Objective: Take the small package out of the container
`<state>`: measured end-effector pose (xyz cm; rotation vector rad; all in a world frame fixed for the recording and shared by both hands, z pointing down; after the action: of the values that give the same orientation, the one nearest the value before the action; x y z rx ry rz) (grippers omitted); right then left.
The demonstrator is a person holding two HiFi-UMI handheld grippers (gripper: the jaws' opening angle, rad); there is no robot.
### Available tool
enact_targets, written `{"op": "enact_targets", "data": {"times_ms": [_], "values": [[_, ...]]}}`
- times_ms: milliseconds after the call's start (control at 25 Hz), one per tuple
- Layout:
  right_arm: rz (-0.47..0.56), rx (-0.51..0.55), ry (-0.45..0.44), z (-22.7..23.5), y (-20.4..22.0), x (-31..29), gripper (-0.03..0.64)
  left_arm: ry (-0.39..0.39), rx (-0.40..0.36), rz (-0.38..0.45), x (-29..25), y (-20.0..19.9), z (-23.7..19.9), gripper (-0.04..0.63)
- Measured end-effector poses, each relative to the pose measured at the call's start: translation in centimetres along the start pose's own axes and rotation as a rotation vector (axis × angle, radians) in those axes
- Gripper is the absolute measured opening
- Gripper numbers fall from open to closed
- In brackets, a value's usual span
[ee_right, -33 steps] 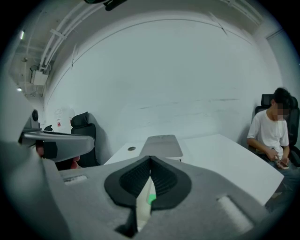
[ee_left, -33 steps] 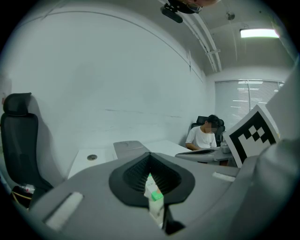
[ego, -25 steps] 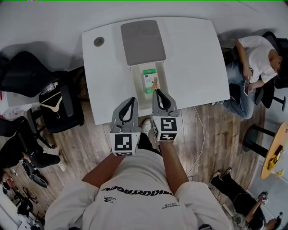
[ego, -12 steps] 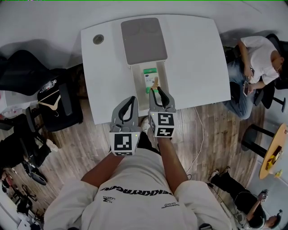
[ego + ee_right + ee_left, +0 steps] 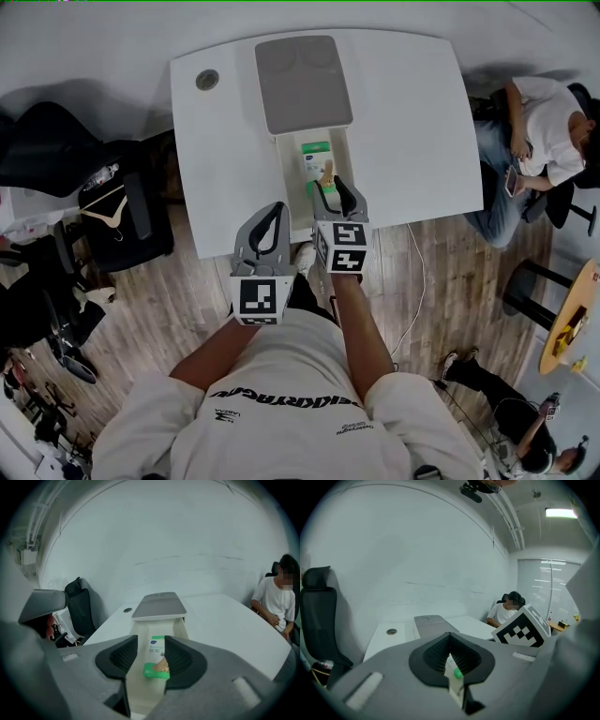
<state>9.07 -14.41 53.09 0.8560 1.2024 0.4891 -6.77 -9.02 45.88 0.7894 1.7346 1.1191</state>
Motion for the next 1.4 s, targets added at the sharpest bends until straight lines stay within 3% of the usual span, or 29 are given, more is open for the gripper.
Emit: {"op": "enact_targets", "data": {"times_ms": [840, 1400], "values": [[-0.152, 0.013, 0.008, 0.4, 1.8, -4.0, 0.316, -0.014, 0.002, -0.005, 0.2, 0.1, -0.8, 0.003], [-0.232, 0.043, 0.043, 0.3, 2.1, -6.2, 0.353, -0.020, 0.005, -0.004, 0.2, 0.3, -1.2, 0.003]]}}
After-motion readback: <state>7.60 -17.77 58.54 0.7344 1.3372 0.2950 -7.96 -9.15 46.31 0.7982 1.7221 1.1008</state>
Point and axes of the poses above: the fingertips, and each gripper's own axes: x backward along the fingers, z to its right, y out of its underside, the point moved 10 cm from there along x, backward along the fingers, and after that the axes turned 3 degrees about x, right-handed, at the moved point
